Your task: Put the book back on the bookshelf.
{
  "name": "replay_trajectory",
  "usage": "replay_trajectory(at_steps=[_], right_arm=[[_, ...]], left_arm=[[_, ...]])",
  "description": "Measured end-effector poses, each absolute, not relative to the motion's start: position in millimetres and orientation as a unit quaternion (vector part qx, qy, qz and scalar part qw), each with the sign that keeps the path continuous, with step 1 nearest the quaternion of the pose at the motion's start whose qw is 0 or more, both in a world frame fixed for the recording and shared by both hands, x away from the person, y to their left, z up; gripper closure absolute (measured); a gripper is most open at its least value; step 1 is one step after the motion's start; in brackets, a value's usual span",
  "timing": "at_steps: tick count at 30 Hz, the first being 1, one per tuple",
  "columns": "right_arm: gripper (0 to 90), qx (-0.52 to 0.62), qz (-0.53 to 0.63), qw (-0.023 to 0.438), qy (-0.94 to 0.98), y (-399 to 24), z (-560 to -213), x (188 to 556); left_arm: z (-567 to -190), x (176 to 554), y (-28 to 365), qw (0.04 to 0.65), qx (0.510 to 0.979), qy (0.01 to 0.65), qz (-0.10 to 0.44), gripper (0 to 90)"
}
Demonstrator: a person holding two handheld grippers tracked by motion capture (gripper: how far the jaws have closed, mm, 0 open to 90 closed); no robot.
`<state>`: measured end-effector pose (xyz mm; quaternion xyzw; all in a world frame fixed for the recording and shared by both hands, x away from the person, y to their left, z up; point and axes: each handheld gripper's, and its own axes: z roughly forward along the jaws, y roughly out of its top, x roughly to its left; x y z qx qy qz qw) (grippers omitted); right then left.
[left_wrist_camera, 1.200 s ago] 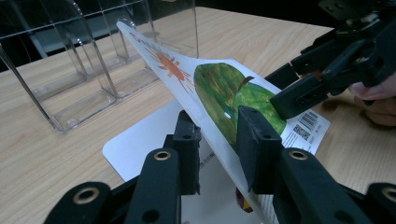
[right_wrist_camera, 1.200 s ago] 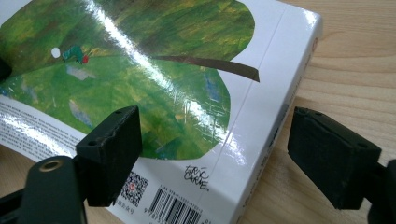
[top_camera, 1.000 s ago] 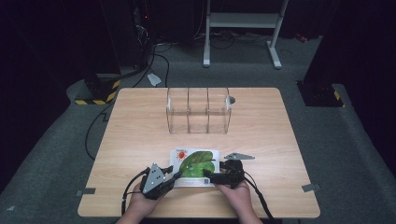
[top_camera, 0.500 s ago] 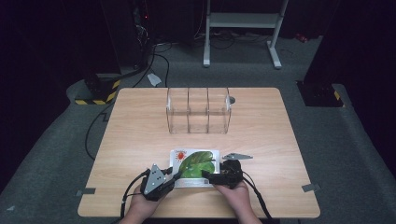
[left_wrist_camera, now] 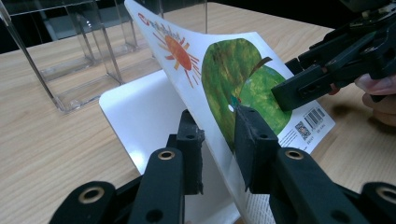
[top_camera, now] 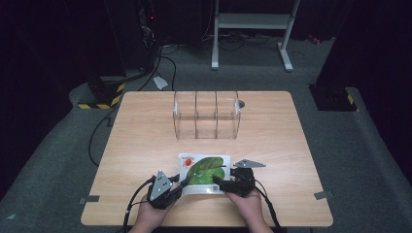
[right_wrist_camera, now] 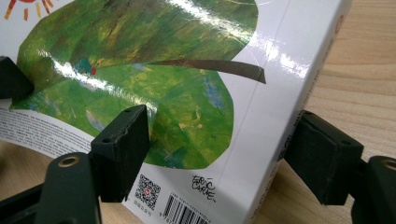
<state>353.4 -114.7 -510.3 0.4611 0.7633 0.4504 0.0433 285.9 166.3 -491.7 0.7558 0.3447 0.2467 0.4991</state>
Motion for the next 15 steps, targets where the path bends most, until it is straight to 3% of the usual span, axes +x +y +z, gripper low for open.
replay_trajectory(at_steps=[15], right_arm=[[29.9, 0.438, 0.458, 0.103, 0.766, -104, -505, 340]], left_arm=[[-494, 286, 180, 0.497, 0.747, 0.377, 0.232, 72.3]])
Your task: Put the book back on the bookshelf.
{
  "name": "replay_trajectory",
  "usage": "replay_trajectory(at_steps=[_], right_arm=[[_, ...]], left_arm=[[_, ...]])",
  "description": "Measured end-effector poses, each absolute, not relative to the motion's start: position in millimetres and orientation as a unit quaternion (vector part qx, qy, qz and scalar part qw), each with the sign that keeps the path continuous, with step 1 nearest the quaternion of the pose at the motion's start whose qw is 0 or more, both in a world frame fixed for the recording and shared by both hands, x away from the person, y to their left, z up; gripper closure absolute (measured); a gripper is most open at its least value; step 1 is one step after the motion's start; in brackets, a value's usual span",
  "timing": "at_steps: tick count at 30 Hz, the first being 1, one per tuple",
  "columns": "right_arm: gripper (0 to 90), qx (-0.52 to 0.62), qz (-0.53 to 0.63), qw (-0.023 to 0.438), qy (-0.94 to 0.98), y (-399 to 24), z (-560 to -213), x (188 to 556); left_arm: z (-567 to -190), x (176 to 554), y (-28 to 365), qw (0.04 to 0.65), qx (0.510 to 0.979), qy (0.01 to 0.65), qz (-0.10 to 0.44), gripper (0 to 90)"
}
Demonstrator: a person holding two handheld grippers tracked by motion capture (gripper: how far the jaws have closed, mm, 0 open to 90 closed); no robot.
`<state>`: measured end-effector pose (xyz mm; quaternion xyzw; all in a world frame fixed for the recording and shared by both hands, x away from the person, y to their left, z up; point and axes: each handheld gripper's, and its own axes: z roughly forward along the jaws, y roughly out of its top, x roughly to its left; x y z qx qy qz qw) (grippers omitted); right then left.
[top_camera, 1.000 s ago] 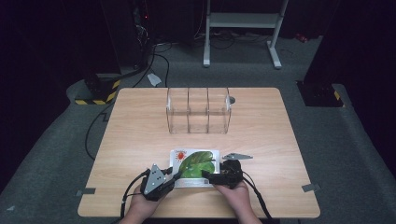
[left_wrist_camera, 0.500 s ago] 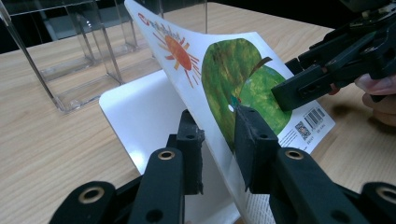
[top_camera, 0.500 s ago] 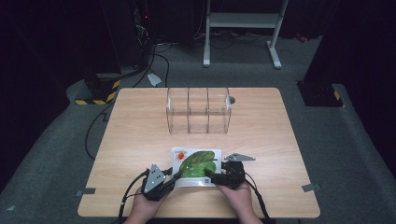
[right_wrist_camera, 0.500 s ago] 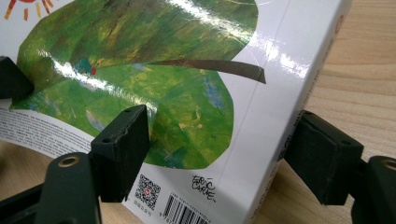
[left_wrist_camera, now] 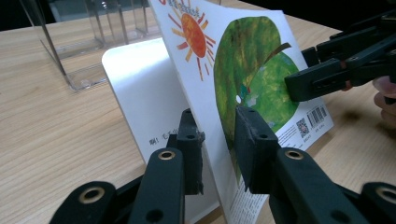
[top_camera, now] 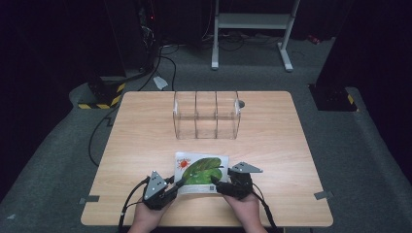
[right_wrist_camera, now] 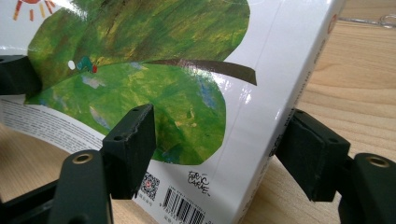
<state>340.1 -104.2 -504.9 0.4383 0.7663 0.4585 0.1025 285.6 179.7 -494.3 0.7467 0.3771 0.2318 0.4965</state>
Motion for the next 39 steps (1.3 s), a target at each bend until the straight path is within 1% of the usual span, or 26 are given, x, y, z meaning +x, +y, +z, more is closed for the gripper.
replay_trajectory(at_steps=[9, 15, 18, 24, 31, 39], right_arm=[[30.7, 0.436, 0.46, 0.109, 0.766, -104, -504, 336], [31.3, 0.435, 0.465, 0.125, 0.761, -101, -501, 335], [33.2, 0.426, 0.471, 0.138, 0.76, -102, -498, 332], [34.0, 0.42, 0.477, 0.153, 0.757, -103, -494, 329], [34.6, 0.416, 0.476, 0.158, 0.759, -104, -493, 328], [35.4, 0.41, 0.478, 0.167, 0.758, -107, -492, 324]], left_arm=[[-495, 289, 180, 0.493, 0.746, 0.383, 0.232, 72.0], [-497, 291, 182, 0.488, 0.744, 0.394, 0.23, 71.2], [-498, 294, 183, 0.477, 0.751, 0.392, 0.233, 70.7], [-501, 296, 181, 0.466, 0.756, 0.391, 0.24, 70.3], [-504, 299, 181, 0.463, 0.758, 0.391, 0.239, 68.8], [-508, 303, 177, 0.446, 0.769, 0.391, 0.238, 66.0]])
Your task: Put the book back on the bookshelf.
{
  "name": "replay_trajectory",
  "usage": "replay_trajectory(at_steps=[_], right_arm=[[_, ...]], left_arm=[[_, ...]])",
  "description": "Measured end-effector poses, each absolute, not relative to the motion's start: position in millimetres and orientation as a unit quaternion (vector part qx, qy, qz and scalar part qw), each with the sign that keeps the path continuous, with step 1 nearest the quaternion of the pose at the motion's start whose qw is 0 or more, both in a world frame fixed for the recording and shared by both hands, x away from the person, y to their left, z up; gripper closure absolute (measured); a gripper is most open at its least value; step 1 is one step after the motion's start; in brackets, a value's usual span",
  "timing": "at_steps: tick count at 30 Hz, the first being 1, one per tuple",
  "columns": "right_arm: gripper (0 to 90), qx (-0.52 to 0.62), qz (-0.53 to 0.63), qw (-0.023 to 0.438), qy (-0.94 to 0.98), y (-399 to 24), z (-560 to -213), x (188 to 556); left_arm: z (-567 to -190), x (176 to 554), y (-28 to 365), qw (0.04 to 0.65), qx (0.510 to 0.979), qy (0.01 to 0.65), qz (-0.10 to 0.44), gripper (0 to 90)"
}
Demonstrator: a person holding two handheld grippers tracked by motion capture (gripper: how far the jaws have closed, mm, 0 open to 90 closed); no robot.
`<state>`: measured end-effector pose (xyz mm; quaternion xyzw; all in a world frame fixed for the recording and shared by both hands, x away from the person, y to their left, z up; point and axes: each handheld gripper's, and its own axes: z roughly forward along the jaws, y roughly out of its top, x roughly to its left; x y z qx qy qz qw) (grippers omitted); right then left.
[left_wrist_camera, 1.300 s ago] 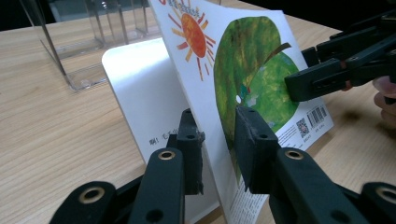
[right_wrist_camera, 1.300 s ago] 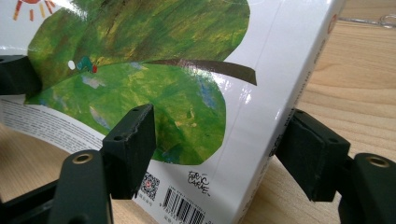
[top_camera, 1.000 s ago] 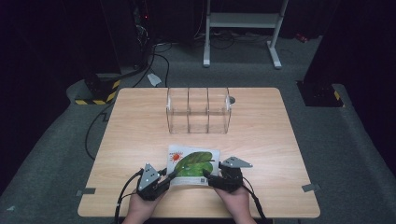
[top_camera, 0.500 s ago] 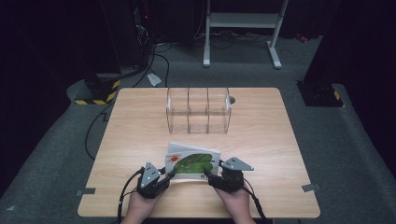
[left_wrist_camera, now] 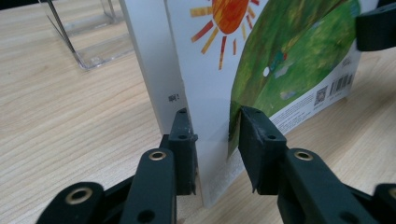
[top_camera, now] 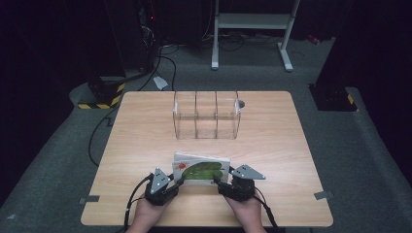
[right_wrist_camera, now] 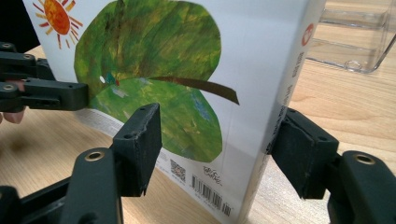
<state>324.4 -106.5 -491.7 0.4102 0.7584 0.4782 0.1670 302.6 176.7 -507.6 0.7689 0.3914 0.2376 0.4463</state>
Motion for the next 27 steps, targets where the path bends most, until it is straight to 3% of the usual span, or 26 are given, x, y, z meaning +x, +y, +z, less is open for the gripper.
replay_trajectory(at_steps=[27], right_arm=[[38.2, 0.382, 0.482, 0.181, 0.767, -109, -487, 310]], left_arm=[[-514, 305, 181, 0.42, 0.777, 0.395, 0.254, 58.1]])
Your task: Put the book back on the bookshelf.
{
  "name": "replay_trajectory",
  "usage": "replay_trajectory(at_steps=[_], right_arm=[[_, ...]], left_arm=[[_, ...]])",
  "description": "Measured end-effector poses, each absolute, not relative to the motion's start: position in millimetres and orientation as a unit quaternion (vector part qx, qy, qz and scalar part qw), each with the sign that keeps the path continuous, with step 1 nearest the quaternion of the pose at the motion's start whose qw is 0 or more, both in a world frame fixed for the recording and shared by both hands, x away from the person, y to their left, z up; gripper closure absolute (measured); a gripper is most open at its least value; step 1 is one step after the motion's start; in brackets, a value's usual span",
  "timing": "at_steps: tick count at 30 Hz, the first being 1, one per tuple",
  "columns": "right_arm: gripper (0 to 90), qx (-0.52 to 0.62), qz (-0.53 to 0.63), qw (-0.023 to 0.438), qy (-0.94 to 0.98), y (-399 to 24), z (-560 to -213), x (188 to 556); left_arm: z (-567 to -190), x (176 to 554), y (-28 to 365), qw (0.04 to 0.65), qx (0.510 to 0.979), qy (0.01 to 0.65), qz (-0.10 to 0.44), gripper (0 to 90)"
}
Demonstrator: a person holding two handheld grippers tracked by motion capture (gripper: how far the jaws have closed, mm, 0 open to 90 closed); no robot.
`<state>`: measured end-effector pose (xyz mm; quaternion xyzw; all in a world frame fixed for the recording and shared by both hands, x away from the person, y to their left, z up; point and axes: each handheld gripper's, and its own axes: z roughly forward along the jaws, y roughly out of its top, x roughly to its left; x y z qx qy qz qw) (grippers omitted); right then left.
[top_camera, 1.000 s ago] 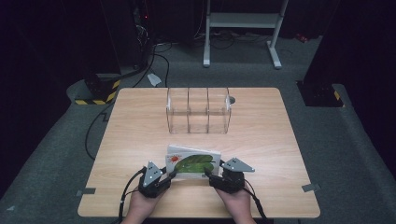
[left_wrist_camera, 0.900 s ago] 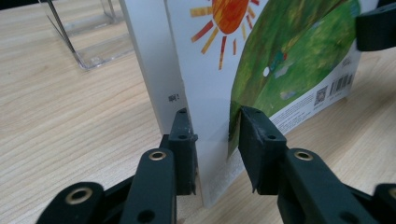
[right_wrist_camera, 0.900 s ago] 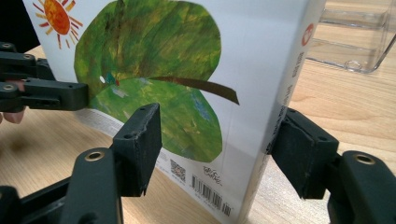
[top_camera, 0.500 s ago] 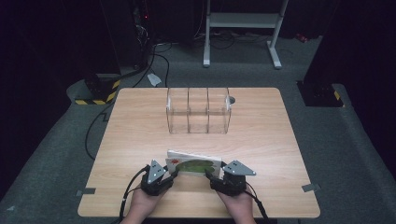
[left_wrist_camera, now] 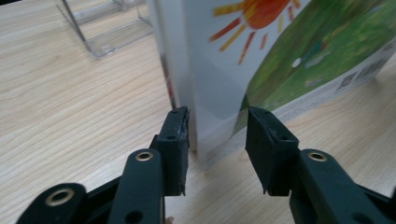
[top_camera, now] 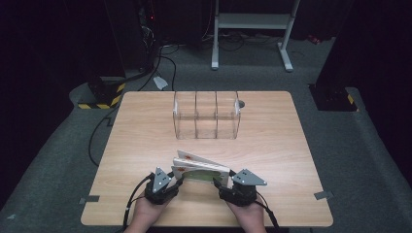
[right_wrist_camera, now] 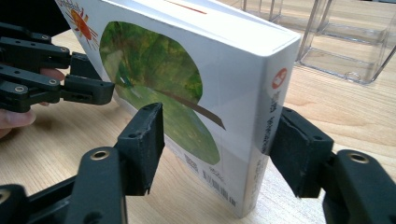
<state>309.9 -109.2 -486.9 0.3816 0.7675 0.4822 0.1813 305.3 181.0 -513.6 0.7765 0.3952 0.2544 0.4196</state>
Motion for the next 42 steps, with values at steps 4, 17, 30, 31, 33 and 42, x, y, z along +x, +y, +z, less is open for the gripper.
replay_trajectory(at_steps=[4, 17, 30, 31, 33, 42], right_arm=[[37.7, 0.381, 0.486, 0.176, 0.767, -111, -487, 311], [34.2, 0.359, 0.509, 0.166, 0.765, -111, -477, 321], [37.7, 0.334, 0.524, 0.165, 0.766, -105, -471, 327], [40.1, 0.33, 0.525, 0.168, 0.766, -105, -471, 328], [43.3, 0.328, 0.527, 0.167, 0.766, -107, -472, 328], [54.9, 0.319, 0.534, 0.165, 0.766, -111, -473, 325]], left_arm=[[-513, 306, 186, 0.42, 0.773, 0.402, 0.254, 53.6], [-514, 301, 202, 0.412, 0.763, 0.422, 0.264, 43.2], [-518, 297, 227, 0.38, 0.753, 0.456, 0.285, 40.9], [-518, 297, 232, 0.37, 0.75, 0.466, 0.289, 40.6], [-519, 300, 237, 0.363, 0.745, 0.479, 0.289, 40.1], [-527, 311, 248, 0.33, 0.745, 0.513, 0.27, 37.5]])
